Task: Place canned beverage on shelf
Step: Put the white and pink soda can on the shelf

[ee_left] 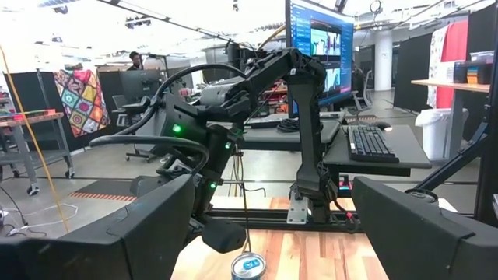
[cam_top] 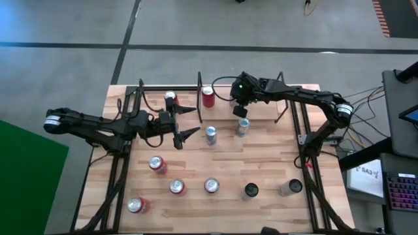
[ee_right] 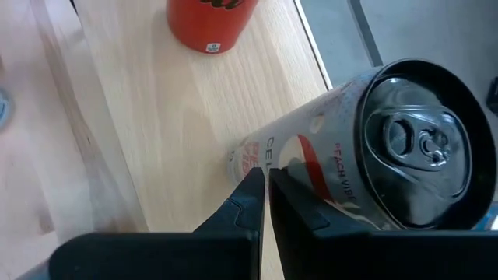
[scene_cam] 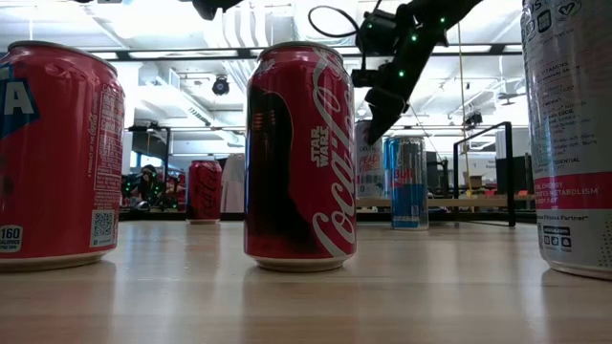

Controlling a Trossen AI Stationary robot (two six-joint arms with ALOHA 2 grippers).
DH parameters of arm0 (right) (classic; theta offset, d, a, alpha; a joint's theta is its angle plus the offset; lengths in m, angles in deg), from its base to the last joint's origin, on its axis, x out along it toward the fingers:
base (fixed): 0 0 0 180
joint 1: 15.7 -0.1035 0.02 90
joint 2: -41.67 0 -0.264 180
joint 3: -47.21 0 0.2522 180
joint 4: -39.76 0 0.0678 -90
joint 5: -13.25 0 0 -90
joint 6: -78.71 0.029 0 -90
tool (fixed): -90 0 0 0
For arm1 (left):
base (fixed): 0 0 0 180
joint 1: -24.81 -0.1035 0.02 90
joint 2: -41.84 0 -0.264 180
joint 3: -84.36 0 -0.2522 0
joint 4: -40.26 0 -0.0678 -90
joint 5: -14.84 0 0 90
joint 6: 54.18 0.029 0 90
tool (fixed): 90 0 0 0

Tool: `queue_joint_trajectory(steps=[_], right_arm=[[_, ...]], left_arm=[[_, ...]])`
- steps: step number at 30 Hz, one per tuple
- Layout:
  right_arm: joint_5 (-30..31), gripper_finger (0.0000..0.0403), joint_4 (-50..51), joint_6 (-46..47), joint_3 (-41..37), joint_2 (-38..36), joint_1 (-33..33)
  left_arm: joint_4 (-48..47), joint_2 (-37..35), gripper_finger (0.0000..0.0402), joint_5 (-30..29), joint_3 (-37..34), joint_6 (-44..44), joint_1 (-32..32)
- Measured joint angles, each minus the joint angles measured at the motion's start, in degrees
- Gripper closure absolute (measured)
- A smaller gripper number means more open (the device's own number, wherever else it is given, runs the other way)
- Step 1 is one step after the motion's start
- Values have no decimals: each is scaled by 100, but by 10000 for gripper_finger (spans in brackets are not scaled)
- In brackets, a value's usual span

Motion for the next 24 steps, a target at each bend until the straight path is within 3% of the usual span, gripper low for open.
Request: queue_joint_trajectory(steps=[9,24], right_arm=[[0,390,419,69,106,-73,-2],[144,390,148,-82,160,-62,138]], left_arm=[[-17,0,68,0,0,57,-1],[-46,0,68,0,0,76,-2]])
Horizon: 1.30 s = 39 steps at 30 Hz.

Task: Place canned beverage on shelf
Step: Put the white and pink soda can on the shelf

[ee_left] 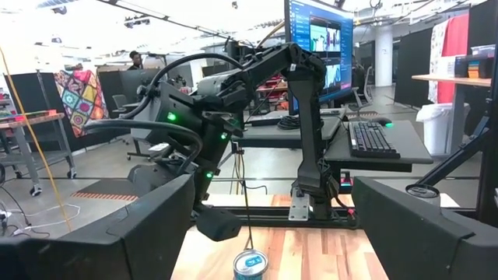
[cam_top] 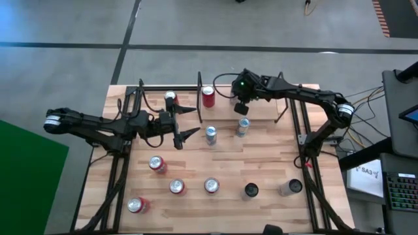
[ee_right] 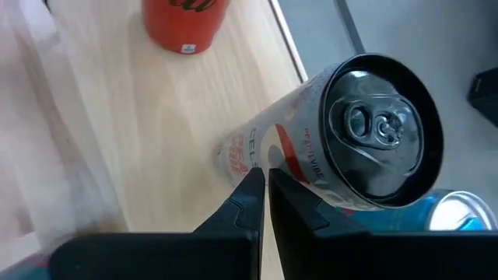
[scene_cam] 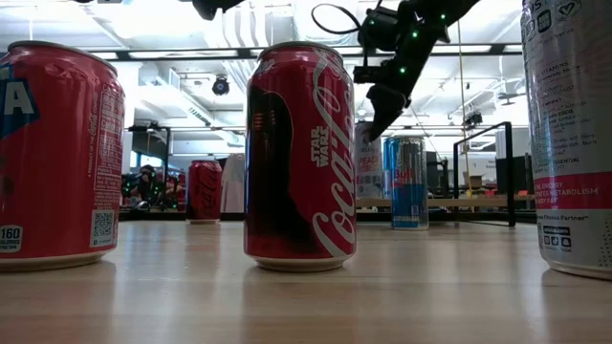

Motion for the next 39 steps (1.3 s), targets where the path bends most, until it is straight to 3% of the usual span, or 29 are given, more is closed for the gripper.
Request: queue_joint_trajectory(steps=[39], right_arm=[[0,390,-743,-256,-33,10,339]], left_arm=[[-24,-2,68,-2,0,4,0]])
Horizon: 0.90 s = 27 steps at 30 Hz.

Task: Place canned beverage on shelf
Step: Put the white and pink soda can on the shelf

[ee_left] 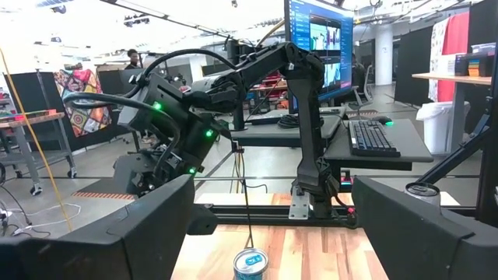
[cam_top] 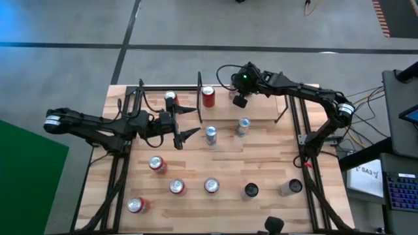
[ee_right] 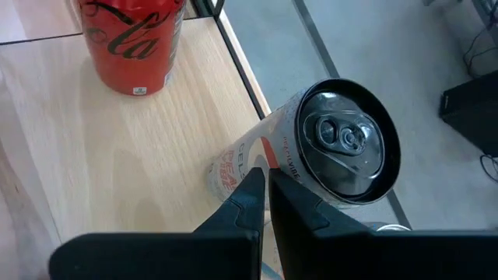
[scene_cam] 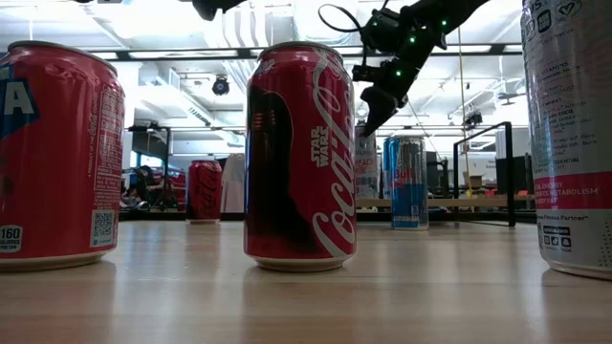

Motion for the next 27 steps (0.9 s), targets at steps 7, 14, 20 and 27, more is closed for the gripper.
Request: queue_joint_trajectory(steps=[7,14,20,27], right_arm=[[-11,390,362,20,20,-1,-2],[-7,390,243,66,22,16,8],[-7,390,67,56,22,187,35],[-4,390,51,24,22,356,48]], left_arm=[[-2,0,68,0,0,0,0],[-4,0,68,1,0,26,1],[-17,0,68,0,0,25,0],[-30,0,68,0,0,24,2]])
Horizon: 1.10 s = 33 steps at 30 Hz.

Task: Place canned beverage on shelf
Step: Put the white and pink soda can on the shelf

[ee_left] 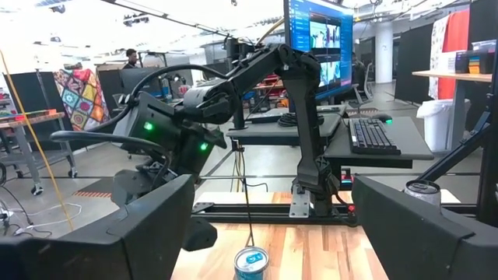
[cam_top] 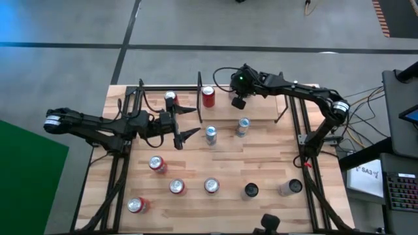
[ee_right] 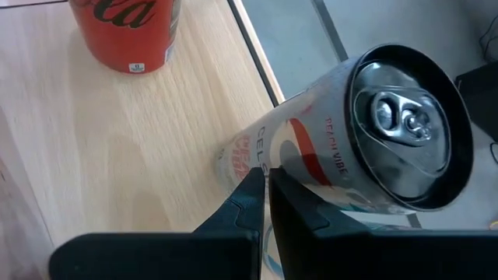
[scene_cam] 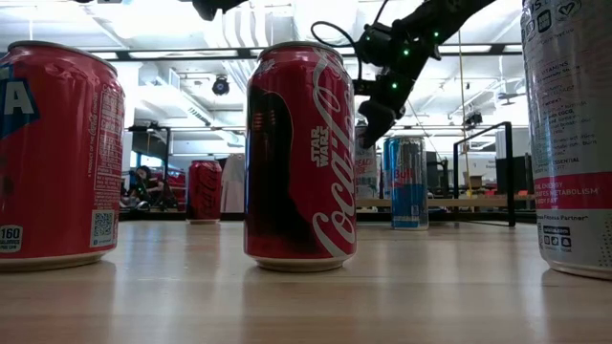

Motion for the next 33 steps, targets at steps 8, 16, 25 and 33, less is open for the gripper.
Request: queue_joint_trajectory(steps=[8,16,25,33], right_arm=[[0,390,-144,-17,22,45,1],[2,390,-145,-22,22,45,26],[4,390,-287,-28,24,45,26],[5,390,-287,-111,24,16,17]], left_arm=[[-13,0,68,0,0,0,-2],[-20,0,68,0,0,0,-2],[-30,0,68,0,0,0,-1],[-61,0,68,0,0,0,-1]])
